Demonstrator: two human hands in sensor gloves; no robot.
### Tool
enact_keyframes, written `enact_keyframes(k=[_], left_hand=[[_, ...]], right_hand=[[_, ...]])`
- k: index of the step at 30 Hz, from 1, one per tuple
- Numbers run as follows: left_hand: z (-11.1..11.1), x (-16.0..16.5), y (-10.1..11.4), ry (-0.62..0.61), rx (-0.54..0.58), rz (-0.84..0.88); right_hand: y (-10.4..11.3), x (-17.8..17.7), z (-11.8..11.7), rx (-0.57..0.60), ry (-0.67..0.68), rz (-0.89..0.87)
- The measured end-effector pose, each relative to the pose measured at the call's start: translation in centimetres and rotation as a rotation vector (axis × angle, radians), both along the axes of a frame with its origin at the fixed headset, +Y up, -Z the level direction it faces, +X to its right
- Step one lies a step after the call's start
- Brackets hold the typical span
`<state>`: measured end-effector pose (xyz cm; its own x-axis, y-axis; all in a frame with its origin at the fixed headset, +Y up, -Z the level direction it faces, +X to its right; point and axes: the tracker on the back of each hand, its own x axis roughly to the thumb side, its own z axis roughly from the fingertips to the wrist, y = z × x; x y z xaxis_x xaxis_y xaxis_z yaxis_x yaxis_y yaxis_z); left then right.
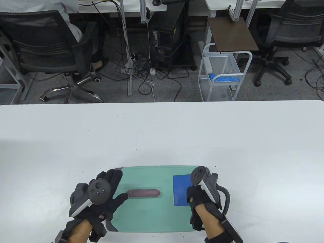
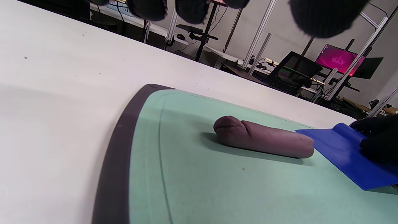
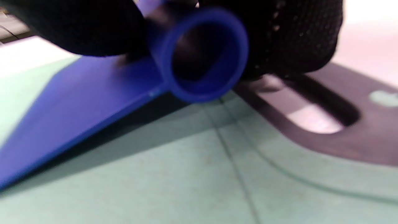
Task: Slice plasticine roll into thin flakes
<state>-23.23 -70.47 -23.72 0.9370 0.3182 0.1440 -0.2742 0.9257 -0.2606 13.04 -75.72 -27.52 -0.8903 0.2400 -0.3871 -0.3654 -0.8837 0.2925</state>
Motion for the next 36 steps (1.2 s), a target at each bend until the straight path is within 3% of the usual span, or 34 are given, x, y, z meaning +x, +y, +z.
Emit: enact_keyframes(k=[9,11,14,26,36], left_hand=[[0.0,0.1,-0.1,-0.001,-0.011,0.003],[0.0,0.1,-0.1,-0.002,-0.011,0.003],[0.0,0.0,-0.1,-0.002,-0.011,0.008],[-0.3,1.1,-0.7,-0.024,-0.024,-0.016],[-1.1,7.0,-1.9,-0.184,-0.013,-0.117]], right_hand=[[1.8,1.0,0.5,0.148,0.007,-0.179],[2.3,1.1,0.7,0.252,-0.031,-0.247],[3.1,1.4,0.9,0.294,0.0,-0.333],[7.1,-1.3,3.1,0.458,0.052,-0.188],[6.4,-5.6,2.8,0.331,0.184,-0.097]])
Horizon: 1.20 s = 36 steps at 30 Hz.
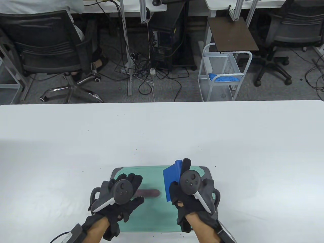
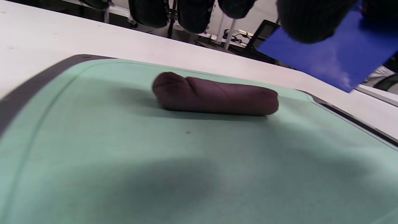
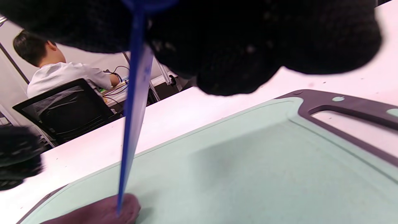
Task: Slice plasticine roll into thin flakes
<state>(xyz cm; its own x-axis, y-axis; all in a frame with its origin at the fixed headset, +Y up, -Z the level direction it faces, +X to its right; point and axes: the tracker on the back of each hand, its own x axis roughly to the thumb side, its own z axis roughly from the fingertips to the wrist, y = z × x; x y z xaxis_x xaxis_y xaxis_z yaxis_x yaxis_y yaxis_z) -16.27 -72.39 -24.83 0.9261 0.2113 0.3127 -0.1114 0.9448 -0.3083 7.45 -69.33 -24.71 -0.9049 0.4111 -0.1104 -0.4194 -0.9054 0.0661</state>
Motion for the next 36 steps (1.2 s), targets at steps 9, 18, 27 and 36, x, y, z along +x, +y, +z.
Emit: enact_keyframes(k=[9,18,27,36], left_hand=[[-1.2,3.7,-1.4,-0.124,0.122,-0.128],[-1.3,3.4,-2.2,-0.139,0.211,-0.064],[-1.6,3.0,-2.4,-0.11,0.184,-0.014],[-1.7,2.8,-2.4,-0.1,0.165,-0.001]], right_hand=[[1.0,-3.7,0.5,0.066,0.05,0.071],[0.7,-5.1,1.6,0.097,0.037,0.154],[0.5,-6.5,2.5,0.107,0.031,0.23],[0.2,-7.6,2.8,0.12,0.04,0.299]])
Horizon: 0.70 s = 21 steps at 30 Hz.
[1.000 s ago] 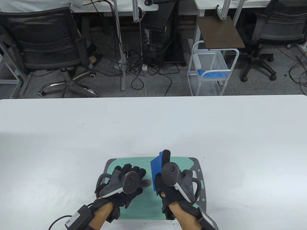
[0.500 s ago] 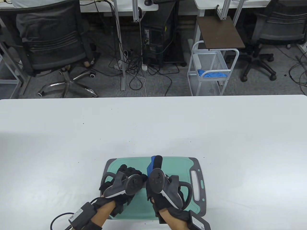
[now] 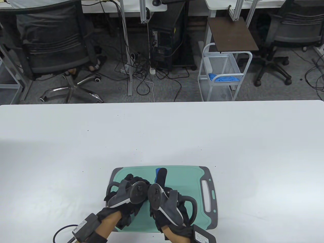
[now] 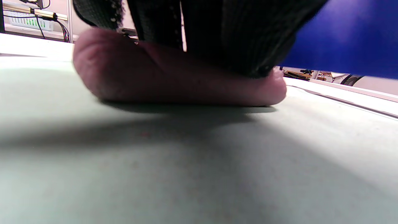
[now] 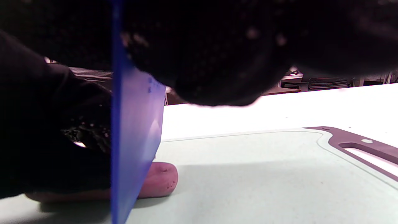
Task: Slice plasticine roll into thin flakes
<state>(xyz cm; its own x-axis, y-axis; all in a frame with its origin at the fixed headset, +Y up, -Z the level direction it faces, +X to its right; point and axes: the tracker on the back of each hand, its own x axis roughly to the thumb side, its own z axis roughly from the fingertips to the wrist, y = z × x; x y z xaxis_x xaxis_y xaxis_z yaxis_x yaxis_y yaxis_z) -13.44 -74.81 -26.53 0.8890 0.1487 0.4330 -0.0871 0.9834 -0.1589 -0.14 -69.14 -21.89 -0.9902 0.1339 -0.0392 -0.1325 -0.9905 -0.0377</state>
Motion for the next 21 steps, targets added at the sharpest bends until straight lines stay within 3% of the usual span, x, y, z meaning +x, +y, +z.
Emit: enact_keyframes(k=[21], left_hand=[[-0.2,-0.1,-0.1,0.014,-0.034,0.022]], right_hand=[[-1.2,-0.8,-0.3,0.024,-0.001,0.06]])
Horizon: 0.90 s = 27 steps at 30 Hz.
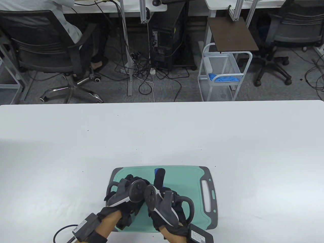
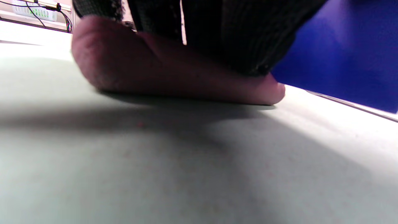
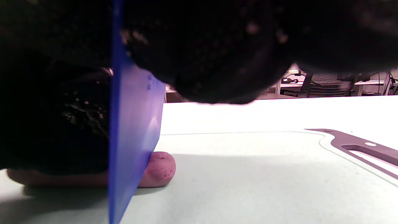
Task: Slice plasticine roll into thin flakes
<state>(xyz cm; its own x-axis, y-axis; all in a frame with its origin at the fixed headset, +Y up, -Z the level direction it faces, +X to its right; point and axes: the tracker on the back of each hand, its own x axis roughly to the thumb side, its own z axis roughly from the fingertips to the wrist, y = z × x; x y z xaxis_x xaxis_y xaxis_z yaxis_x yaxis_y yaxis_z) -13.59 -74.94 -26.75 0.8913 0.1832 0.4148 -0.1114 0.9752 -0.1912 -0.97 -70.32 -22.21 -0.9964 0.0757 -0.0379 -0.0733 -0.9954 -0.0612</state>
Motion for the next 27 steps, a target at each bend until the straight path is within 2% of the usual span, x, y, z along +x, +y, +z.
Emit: enact_keyframes(k=[16,27], left_hand=[[-0.06,-0.05,-0.01,0.005,-0.014,0.008],[-0.11,-0.1,-0.05,0.002,-0.022,0.011]], right_hand=[[-0.78,-0.37,-0.11,0.012,-0.003,0.04],[-0.34,-0.39,0.09,0.019,-0.001,0.051]])
